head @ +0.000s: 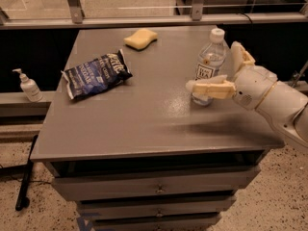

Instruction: Place blue plastic bottle upright

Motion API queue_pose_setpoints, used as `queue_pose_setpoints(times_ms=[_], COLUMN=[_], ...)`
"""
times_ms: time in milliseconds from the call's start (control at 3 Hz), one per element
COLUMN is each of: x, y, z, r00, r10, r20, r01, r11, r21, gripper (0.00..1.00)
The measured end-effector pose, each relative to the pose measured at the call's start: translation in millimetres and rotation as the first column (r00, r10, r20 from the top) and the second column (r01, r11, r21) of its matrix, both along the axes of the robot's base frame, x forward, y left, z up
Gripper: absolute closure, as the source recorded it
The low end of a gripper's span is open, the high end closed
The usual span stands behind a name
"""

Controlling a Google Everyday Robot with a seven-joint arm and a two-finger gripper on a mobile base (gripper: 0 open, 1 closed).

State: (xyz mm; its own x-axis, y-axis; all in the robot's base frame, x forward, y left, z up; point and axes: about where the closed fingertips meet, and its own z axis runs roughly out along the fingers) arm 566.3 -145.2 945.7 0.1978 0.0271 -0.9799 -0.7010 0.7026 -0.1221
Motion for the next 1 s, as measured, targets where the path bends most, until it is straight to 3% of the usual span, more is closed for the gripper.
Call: queue_pose_setpoints(times_ms=[333,667,1000], x=[-9.2,-29.9,-35.9], y=[-21.0,-64.4,-64.7], z=[-7.1,-22.3,-32.3], r00=[0.9988,0.9897,0.9863], r10=[-0.011,-0.039,-0.017], r20=[-0.047,-0.138,-0.164], r01=[0.009,0.018,-0.011], r11=[0.998,0.988,0.986], r21=[-0.057,-0.151,-0.165], gripper=[0.0,0.0,0.0])
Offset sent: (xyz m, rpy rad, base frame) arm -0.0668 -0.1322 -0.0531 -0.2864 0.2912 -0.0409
